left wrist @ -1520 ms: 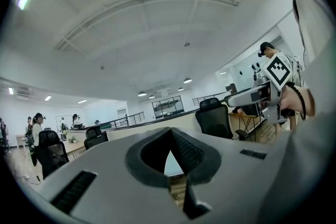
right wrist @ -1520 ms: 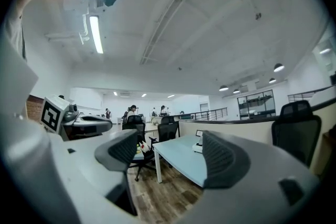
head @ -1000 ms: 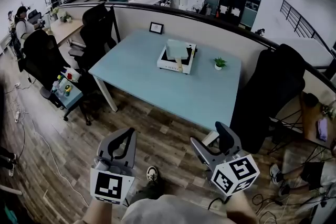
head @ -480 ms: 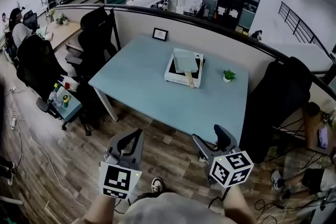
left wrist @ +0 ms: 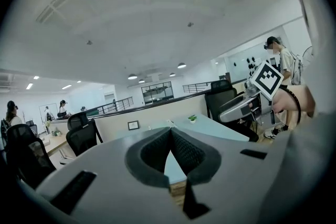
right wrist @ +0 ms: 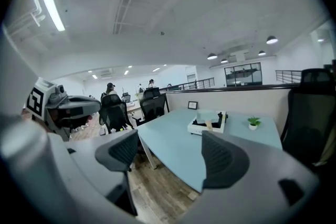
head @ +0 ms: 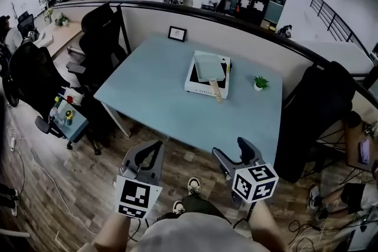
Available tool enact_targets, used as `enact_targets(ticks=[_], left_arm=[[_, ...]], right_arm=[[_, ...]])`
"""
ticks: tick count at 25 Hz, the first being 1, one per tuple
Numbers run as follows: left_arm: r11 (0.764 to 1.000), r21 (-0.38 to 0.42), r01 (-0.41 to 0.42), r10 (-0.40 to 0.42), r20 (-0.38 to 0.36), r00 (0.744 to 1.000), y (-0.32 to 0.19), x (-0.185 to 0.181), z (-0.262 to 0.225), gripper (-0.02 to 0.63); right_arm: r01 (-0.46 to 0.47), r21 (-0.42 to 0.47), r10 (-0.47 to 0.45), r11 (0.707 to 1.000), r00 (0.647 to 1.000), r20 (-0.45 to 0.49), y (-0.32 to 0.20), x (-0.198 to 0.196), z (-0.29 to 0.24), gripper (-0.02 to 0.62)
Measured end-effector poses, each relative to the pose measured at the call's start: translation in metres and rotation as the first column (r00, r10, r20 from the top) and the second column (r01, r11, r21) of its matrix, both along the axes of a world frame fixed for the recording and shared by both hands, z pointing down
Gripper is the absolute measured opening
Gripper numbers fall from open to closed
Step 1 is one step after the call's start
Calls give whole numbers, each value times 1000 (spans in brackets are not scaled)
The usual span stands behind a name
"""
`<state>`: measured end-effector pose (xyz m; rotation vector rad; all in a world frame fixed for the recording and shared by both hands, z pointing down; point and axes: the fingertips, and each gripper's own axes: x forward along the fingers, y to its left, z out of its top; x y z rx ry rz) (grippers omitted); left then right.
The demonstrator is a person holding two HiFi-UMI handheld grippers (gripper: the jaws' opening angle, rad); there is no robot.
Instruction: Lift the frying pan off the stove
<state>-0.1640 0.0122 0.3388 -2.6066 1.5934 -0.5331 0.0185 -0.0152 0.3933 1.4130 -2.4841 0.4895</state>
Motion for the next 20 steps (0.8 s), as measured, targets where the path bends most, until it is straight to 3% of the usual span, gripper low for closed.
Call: enact_targets(ticks=[10, 20], left_arm=[[999, -42, -34, 35, 22, 999, -106, 6, 22, 3], [991, -121, -65, 72, 57, 996, -244, 25, 58, 3]], right_arm=[[-31, -53, 29, 998, 999, -24, -97, 10, 26, 376], [-33, -137, 26, 990, 998, -57, -227, 24, 67, 373]])
